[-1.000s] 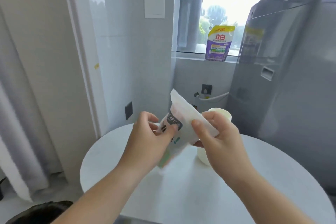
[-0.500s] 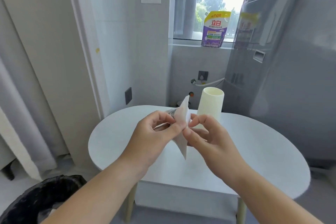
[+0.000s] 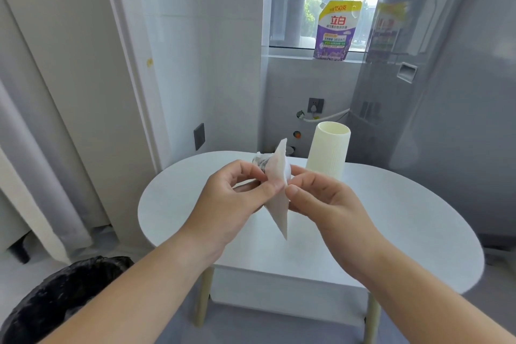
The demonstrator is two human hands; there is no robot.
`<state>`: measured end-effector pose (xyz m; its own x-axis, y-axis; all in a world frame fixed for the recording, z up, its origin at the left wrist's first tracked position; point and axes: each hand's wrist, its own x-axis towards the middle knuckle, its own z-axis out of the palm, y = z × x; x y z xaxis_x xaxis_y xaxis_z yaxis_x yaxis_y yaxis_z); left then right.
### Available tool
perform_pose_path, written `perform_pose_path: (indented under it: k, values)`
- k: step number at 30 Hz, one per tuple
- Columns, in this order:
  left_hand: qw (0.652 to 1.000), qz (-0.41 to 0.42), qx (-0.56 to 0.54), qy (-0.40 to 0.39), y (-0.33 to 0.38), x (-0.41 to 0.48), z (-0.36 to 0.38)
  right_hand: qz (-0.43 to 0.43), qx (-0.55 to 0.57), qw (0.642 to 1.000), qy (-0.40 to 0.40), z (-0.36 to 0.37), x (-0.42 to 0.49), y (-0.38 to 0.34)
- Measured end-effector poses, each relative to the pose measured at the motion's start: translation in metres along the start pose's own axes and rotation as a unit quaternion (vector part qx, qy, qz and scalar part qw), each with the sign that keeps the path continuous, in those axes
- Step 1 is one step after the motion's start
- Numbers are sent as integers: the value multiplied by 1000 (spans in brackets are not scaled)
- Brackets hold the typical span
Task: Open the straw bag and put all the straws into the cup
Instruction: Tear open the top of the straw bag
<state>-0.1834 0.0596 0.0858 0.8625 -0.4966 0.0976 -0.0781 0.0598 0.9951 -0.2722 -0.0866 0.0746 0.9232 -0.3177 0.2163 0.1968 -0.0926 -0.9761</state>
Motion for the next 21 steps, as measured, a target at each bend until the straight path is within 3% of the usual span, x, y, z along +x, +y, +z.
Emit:
perform_pose_path:
  k: [21]
  values:
    - [1000,13,17,-21,-6,0,0,23,72,997,14,-1,-1,-5]
